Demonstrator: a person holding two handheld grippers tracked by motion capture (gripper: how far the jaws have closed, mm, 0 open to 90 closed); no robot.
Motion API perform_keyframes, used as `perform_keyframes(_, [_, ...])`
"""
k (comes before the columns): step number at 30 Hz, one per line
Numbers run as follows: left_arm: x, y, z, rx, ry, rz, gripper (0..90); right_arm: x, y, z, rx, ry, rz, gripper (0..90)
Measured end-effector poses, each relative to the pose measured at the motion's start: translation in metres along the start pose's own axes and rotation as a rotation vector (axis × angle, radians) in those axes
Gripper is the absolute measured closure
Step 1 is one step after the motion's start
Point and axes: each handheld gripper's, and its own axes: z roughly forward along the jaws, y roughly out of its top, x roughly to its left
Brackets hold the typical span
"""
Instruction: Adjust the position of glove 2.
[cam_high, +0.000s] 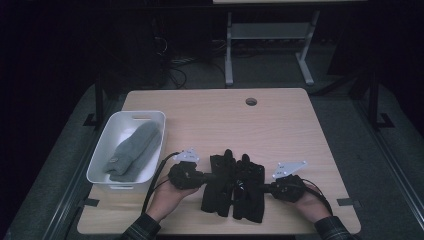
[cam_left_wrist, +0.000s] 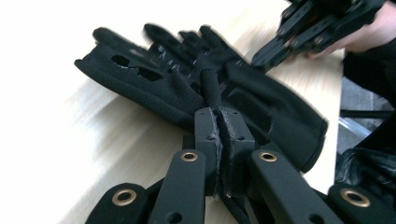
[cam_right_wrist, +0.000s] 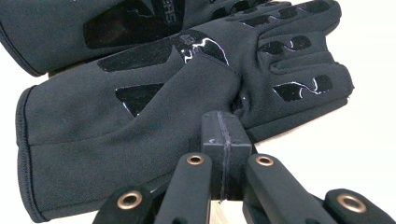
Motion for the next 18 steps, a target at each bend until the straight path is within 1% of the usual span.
perform_keyframes(1, [0.0, 0.002, -0.001, -0.001, -0.002, 0.008, 86.4, 0.0, 0.001, 0.001, 0.002, 0.002, 0.004, 90.0])
perform_keyframes(3, [-0.001, 0.004, -0.001, -0.009, -0.008, 0.004, 86.5, 0.001, 0.003, 0.003, 0.0, 0.009, 0.007, 90.0])
perform_keyframes(4, [-0.001, 0.006, -0.001, -0.005, -0.012, 0.019, 86.4, 0.0, 0.004, 0.004, -0.002, 0.012, 0.004, 90.0])
perform_keyframes(5, [-0.002, 0.007, 0.0, -0.013, -0.015, 0.012, 86.5, 0.001, 0.006, 0.005, 0.002, 0.014, 0.011, 90.0])
perform_keyframes(6, [-0.002, 0.009, 0.001, -0.01, -0.017, 0.02, 86.4, 0.002, 0.007, 0.007, 0.002, 0.012, 0.007, 90.0])
perform_keyframes(11, [-0.006, 0.017, 0.006, -0.008, -0.037, 0.033, 86.5, 0.008, 0.017, 0.017, 0.004, 0.028, -0.019, 90.0])
perform_keyframes(17, [-0.012, 0.025, 0.018, 0.006, -0.053, 0.066, 86.4, 0.016, 0.03, 0.031, 0.008, 0.046, -0.04, 90.0])
perform_keyframes(18, [-0.014, 0.026, 0.021, 0.011, -0.058, 0.069, 86.4, 0.016, 0.031, 0.033, 0.006, 0.045, -0.053, 90.0])
